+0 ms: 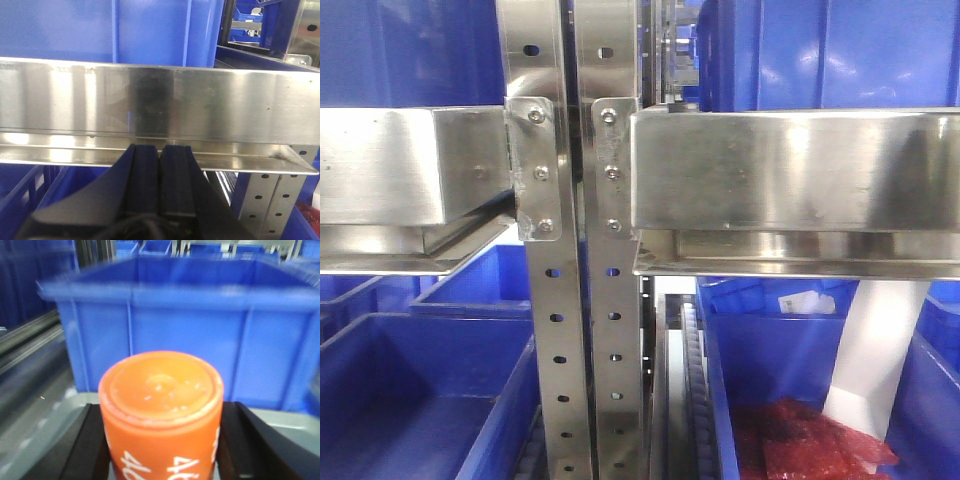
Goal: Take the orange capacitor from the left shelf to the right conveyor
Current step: 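Pull the held cylinder back out of the shelf with the right gripper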
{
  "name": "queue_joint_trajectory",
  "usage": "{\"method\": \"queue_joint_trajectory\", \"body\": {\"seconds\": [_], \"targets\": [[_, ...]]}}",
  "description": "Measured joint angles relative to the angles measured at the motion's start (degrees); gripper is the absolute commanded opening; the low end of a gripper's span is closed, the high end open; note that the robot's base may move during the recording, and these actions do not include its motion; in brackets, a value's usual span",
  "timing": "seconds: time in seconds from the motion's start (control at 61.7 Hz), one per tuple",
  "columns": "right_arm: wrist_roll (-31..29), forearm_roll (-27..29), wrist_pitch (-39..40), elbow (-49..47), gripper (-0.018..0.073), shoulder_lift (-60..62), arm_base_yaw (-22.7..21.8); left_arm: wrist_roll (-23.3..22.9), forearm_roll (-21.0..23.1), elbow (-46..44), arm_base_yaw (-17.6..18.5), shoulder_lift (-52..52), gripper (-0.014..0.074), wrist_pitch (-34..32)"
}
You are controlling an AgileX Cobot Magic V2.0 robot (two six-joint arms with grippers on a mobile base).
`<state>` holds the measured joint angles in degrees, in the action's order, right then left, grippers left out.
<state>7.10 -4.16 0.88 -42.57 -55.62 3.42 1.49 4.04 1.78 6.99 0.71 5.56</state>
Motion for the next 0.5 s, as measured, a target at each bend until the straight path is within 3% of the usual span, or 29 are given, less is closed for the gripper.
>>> {"method": "queue_joint_trajectory", "body": {"seconds": [0.275, 0.502], "targets": [[-0.3, -0.2, -19.5, -0.4, 0.0121, 18.0, 5.2, 0.0, 0.0, 0.0, 0.0, 0.0, -0.0127, 0.0], [-0.8, -0.2, -29.9, 0.1, 0.0121, 29.8, 7.2, 0.0, 0.0, 0.0, 0.0, 0.0, -0.0127, 0.0]]}}
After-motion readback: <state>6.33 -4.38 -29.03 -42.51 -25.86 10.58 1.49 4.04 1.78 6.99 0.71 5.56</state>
